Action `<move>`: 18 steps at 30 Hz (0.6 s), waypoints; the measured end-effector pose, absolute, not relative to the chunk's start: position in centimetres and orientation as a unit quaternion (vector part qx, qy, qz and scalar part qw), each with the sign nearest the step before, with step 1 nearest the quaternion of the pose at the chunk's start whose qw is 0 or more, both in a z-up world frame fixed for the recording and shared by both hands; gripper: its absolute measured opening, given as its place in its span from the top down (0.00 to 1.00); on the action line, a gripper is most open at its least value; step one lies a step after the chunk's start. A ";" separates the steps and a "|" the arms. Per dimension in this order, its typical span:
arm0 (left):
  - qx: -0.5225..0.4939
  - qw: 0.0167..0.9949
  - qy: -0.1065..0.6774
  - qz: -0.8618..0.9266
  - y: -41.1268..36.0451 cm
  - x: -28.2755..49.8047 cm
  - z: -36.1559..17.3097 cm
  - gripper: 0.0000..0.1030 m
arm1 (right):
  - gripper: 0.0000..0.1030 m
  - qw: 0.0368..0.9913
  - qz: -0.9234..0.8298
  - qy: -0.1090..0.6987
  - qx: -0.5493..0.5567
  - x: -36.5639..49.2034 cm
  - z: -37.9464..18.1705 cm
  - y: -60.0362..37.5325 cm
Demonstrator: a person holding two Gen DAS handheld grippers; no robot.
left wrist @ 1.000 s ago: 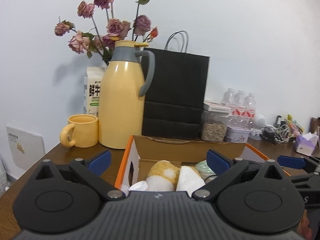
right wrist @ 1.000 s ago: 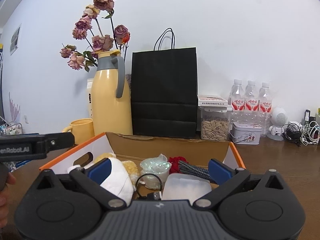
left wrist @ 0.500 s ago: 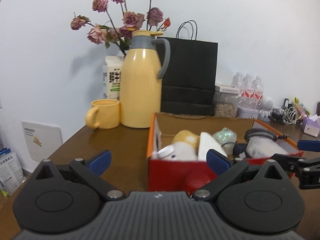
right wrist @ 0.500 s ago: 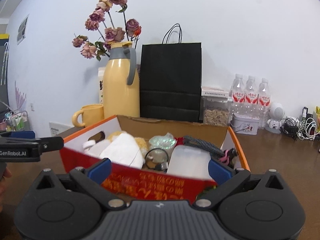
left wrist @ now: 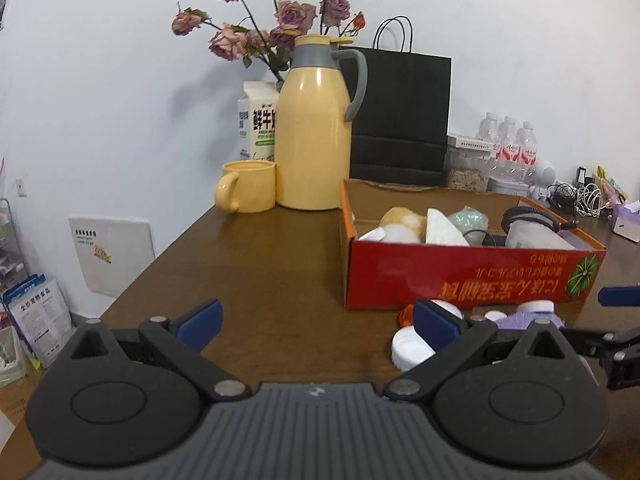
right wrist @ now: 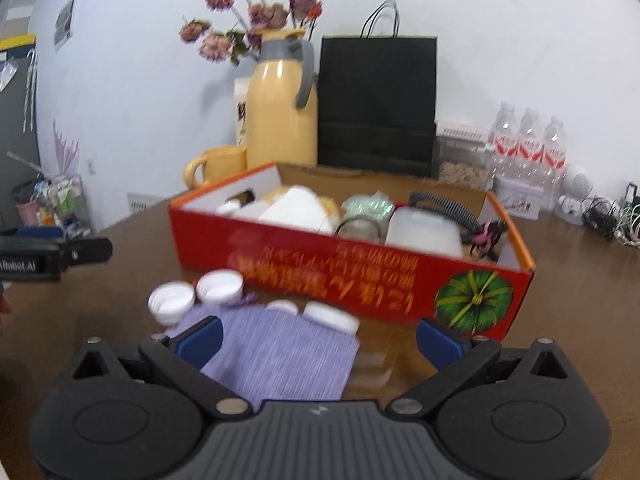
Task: Organize objects
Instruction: 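Move both tools back toward the purple pouch beside the box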
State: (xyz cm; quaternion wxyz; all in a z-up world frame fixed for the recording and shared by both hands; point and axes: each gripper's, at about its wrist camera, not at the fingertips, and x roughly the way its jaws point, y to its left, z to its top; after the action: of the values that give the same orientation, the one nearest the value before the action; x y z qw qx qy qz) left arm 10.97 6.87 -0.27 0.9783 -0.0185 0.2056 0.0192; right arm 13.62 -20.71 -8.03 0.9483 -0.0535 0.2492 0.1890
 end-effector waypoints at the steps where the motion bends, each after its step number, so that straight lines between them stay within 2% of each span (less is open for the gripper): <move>1: -0.019 0.978 0.207 0.020 7.0 10.7 -0.3 0.00 | 0.00 0.946 0.191 0.256 -0.057 13.5 -8.3 -20.5; 8: -0.031 0.976 0.214 0.022 8.0 9.8 -0.7 0.00 | 0.00 0.937 0.197 0.278 -0.080 13.4 -9.4 -18.9; 11: -0.034 0.976 0.214 0.020 8.3 9.6 -0.8 0.00 | 0.06 0.933 0.199 0.285 -0.090 13.4 -9.6 -18.5; 15: -0.036 0.975 0.217 0.015 8.2 9.5 -1.1 0.00 | 0.25 0.930 0.201 0.291 -0.099 13.3 -9.7 -18.2; 18: -0.036 0.975 0.218 0.012 8.2 9.5 -1.2 0.00 | 0.27 0.931 0.196 0.291 -0.100 13.3 -9.7 -18.2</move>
State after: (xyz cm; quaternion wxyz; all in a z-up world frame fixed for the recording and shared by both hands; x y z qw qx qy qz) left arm 9.46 8.15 -1.17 0.9752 -0.0360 0.2181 0.0120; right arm 13.25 -18.21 -9.67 0.9310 -0.1001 0.2911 0.1961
